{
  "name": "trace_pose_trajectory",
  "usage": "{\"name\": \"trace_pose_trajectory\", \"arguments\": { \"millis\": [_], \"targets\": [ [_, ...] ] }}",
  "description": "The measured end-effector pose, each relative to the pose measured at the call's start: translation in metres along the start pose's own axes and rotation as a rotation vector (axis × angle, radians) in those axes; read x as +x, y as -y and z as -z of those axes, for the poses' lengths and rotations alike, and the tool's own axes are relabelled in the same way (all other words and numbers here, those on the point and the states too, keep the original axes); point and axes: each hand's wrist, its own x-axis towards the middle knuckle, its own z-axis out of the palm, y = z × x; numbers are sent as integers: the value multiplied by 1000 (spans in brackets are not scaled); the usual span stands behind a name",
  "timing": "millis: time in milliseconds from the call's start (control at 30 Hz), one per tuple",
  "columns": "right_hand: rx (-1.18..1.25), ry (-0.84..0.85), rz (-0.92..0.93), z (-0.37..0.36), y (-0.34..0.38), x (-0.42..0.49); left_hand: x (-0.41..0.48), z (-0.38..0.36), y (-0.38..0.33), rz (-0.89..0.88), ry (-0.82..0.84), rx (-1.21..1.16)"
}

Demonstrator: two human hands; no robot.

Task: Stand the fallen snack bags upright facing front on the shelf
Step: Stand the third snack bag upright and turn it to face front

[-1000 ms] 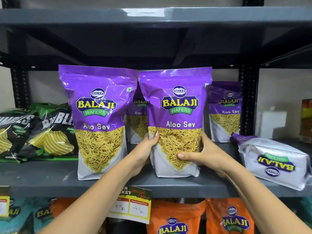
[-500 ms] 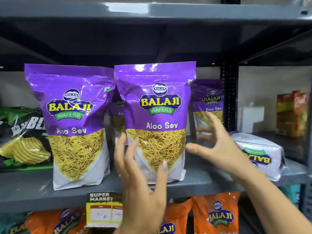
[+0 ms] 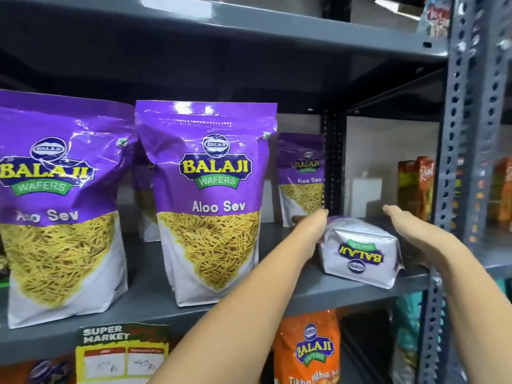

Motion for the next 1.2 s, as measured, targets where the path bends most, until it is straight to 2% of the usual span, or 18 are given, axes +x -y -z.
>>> {"name": "trace_pose_trajectory", "arguments": {
  "millis": [67, 167, 333, 433, 533, 733, 1000, 1133, 1200],
  "targets": [
    [-23, 78, -50, 3, -4, -3, 4, -5, -1, 72, 72, 11],
    [42, 166, -17, 6, -10, -12, 4, -7, -1, 48, 144, 36],
    [259, 123, 115, 7, -11, -21, 1, -4, 1, -106, 72, 74],
    [304, 56, 266, 2, -7, -23, 5, -2, 6, -197, 16, 31],
    [334, -32, 414, -9, 3, -17, 9, 3, 9, -364, -95, 60],
    [365, -69, 586, -36, 18, -10, 17, 13, 16, -575, -302, 292],
    [476, -39, 668, -50, -8, -1, 16, 15, 41, -792, -452, 562],
    [464, -36, 663, -52, -12, 0, 9, 14, 37, -747, -437, 688],
    [552, -45, 606, -52, -9, 1, 3, 14, 36, -707, -467, 718]
  ]
}}
